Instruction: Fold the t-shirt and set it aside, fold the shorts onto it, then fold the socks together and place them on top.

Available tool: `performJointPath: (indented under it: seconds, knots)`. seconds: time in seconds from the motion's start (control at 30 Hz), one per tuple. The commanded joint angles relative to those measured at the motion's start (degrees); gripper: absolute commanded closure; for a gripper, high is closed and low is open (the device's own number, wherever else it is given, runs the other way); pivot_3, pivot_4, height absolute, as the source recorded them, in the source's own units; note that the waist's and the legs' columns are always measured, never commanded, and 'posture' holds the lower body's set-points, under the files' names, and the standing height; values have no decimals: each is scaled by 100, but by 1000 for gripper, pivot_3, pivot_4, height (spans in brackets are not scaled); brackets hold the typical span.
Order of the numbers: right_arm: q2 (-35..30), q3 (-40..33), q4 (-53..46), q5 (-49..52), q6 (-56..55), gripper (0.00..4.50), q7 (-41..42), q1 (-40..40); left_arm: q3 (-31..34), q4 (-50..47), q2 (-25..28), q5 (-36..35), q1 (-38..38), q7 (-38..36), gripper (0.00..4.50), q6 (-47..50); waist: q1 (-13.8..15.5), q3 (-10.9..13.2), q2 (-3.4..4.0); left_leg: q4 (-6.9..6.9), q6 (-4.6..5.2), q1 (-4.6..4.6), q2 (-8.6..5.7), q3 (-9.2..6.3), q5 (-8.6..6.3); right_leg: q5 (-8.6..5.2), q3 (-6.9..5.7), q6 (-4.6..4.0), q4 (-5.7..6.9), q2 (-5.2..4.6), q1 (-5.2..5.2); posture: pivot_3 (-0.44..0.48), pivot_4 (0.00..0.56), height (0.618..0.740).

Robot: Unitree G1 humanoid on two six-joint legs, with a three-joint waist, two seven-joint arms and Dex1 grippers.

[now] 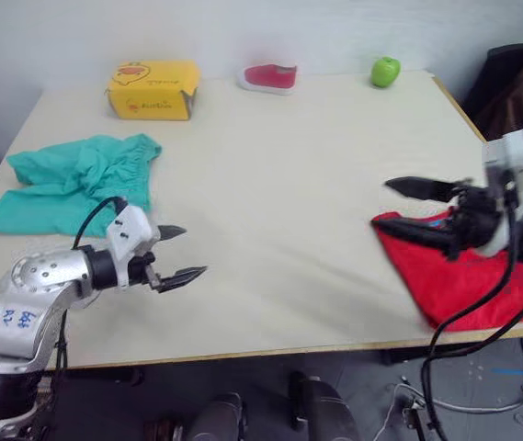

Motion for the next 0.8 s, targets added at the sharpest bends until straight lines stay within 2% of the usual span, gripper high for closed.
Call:
performJointPath:
  seconds: [0.03, 0.17, 0.3, 0.43, 0.63, 0.73, 0.8]
  knots:
    - [159, 271, -475, 164, -110, 26, -24, -155, 283, 430, 314, 841, 27, 541, 0, -703, 87, -2, -6, 1, 2, 0, -1, 1, 0, 1, 0, 1, -6, 0, 2, 0, 150, 740]
    - [268, 625, -674, 131, -198, 26, 47, -169, -80, 1625, 631, 1576, -529, 728, 0, -1586, 121, -1, -8, 0, 3, 2, -3, 1, -1, 1, -2, 1, -10, -1, 3, 0, 150, 740]
    - [288, 670, -821, 160, -234, 26, 30, -32, -746, 3316, 426, 2283, -1728, 1067, 0, -2159, 136, -2, -10, 1, 3, 2, -3, 2, 0, 1, -5, 1, -4, -2, 2, 0, 150, 740]
    - [317, 656, -1017, 217, -235, 26, -115, 70, -1145, 4873, 196, 2817, -2601, 1514, 0, -2801, 73, -2, -14, -1, 3, 1, -3, 3, -1, 2, -7, 2, 3, 1, -1, 0, 150, 740]
    - [344, 507, -1161, 251, -236, 26, -565, 125, -1464, 6678, 20, 3200, -3433, 1797, 0, -3277, -42, 1, -25, 0, 2, -7, -2, 5, -1, 2, -12, 3, 3, 3, -8, 0, 150, 740]
    - [272, 398, -1231, 230, -258, 0, -664, 240, -1495, 7217, -52, 3187, -3672, 1689, 607, -3499, -61, 0, -27, 3, 1, -3, -3, 5, 0, 2, -11, 3, 8, 1, -4, 0, 150, 740]
    - [232, 316, -1258, 250, -242, 0, -718, 297, -1528, 7484, -80, 3218, -3790, 1682, 1221, -3654, -67, -1, -29, 3, 1, 0, -3, 6, 0, 2, -10, 3, 12, 0, -4, 0, 150, 740]
